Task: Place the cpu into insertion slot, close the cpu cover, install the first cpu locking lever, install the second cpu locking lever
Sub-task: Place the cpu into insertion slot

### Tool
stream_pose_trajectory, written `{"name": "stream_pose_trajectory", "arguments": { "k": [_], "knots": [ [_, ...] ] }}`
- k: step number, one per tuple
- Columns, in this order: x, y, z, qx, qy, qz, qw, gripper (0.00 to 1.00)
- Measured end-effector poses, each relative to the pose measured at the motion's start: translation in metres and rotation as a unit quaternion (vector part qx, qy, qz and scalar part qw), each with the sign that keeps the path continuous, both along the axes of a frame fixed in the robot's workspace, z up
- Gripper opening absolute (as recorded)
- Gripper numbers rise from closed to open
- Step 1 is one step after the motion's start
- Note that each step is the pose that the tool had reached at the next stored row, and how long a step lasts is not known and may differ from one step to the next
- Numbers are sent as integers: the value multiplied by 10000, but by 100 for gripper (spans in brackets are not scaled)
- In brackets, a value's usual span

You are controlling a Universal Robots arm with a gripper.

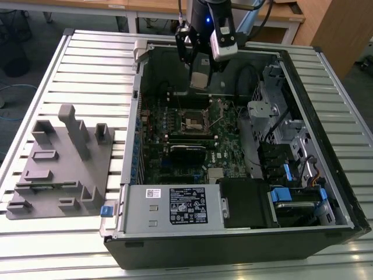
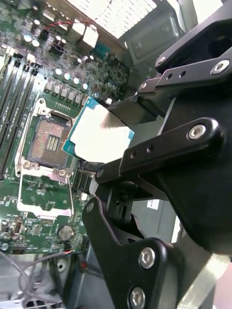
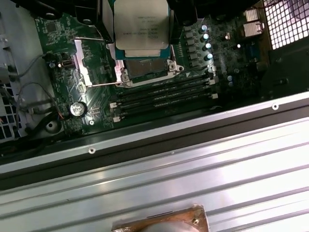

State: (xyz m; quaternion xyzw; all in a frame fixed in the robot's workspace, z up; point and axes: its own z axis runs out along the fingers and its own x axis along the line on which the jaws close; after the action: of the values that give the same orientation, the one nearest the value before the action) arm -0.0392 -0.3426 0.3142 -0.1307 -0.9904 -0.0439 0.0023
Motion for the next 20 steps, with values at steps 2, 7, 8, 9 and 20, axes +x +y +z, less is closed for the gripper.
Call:
{"name": "stream_pose_trajectory", "arguments": {
  "k": [2,7,8,9,20],
  "knots": [
    [0,0,-3,0,0,-152,9999,54],
    [0,-1,-6,0,0,-356,9994,54],
    [0,-1,-6,0,0,-359,9994,54],
    [0,-1,-6,0,0,-361,9993,54],
    [0,-1,-6,0,0,-365,9993,54]
  ]
}}
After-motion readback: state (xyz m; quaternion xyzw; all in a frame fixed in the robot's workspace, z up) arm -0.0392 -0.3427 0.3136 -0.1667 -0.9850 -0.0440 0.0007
